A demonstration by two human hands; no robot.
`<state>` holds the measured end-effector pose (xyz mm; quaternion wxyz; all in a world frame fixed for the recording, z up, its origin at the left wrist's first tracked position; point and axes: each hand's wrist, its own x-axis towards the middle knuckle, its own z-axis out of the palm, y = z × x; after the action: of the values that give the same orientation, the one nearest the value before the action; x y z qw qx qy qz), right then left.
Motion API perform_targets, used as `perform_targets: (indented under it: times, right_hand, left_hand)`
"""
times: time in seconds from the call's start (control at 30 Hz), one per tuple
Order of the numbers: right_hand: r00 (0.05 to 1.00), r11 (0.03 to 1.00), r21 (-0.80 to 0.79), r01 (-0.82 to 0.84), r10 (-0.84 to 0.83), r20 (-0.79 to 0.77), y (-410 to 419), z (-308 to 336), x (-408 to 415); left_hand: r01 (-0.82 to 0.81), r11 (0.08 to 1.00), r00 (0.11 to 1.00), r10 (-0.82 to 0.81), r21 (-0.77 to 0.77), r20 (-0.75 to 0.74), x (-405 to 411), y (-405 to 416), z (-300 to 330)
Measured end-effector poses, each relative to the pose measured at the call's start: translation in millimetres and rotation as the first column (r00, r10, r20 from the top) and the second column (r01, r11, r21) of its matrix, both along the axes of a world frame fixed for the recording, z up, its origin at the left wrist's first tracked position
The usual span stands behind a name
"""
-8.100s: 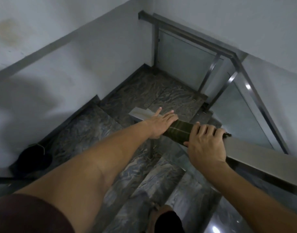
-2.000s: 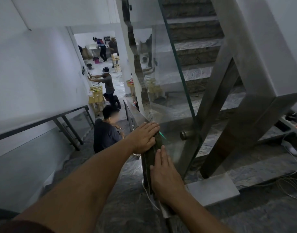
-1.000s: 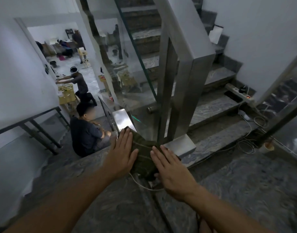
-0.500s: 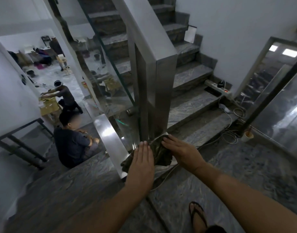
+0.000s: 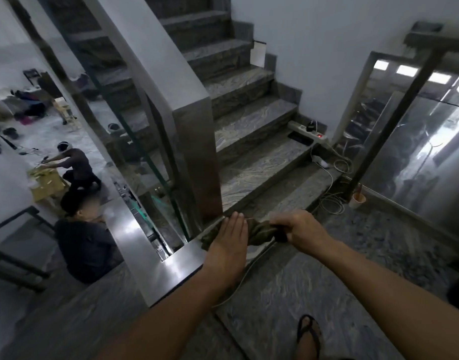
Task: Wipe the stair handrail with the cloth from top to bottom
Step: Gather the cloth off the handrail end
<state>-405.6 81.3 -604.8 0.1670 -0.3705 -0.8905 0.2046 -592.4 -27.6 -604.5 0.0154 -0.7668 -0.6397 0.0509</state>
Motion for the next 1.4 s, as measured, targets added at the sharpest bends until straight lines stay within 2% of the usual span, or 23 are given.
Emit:
perform_targets:
  times: [0.07,0.13,0.23,0.3,0.43,0.53,0.67,0.73,0.83,0.97,1.03,1.17,1.27,1.4]
  right_hand:
    - [1.0,0.999,-0.038,0.024,-0.024,-0.012,4,2,19]
    - [0.999,0.996,-0.082,0.045,-0.047,-0.019,12,3,36]
    - [0.995,0.989,-0.103,0.104,-0.103,0.015,38,1,62]
    - [0.985,0.981,-0.093,0.17,-0.171,0.0,65,2,83]
    - [0.929,0.915,-0.183,0.359,-0.369,-0.025,127,24,138]
    - [0.889,0.848,-0.304,0.434,-0.458,-0.008,168,53,186]
    - [0.817,0.774,-0.352,0.527,-0.575,-0.041,211,102,249]
    - [0.776,0.732,-0.391,0.558,-0.627,-0.065,225,128,278]
    - [0.72,0.673,-0.426,0.604,-0.691,-0.071,237,165,320]
    - [0.667,0.629,-0.382,0.677,-0.744,-0.041,251,201,372]
    - [0.621,0.588,-0.339,0.734,-0.783,-0.012,257,214,396]
    - [0.49,0.478,-0.217,0.851,-0.872,-0.001,270,228,440]
    - [0.36,0.354,-0.125,0.927,-0.933,0.025,279,237,468]
    - [0.202,0.196,-0.087,0.977,-0.978,0.059,286,246,500]
  left_hand:
    - [0.005,0.995,0.999,-0.001,-0.098,0.037,8,23,4]
    - [-0.03,0.992,0.994,0.042,-0.121,0.098,15,50,4]
    - [-0.118,0.922,0.93,0.232,-0.368,0.285,28,97,15]
    - [-0.107,0.879,0.89,0.293,-0.464,0.35,41,133,28]
    - [-0.055,0.863,0.814,0.33,-0.502,0.478,80,200,62]
    - [-0.003,0.859,0.776,0.324,-0.511,0.542,118,246,94]
    - [0.057,0.843,0.667,0.367,-0.535,0.649,174,304,140]
    - [0.085,0.861,0.669,0.324,-0.502,0.669,202,331,160]
    - [0.137,0.904,0.724,0.187,-0.404,0.664,244,369,182]
    - [0.215,0.946,0.784,-0.019,-0.241,0.621,299,415,207]
    - [0.286,0.946,0.77,-0.132,-0.154,0.624,326,439,215]
    - [0.451,0.891,0.696,-0.31,-0.058,0.647,381,494,224]
    - [0.568,0.82,0.653,-0.394,-0.074,0.647,427,533,230]
    - [0.69,0.716,0.58,-0.461,-0.105,0.671,488,576,240]
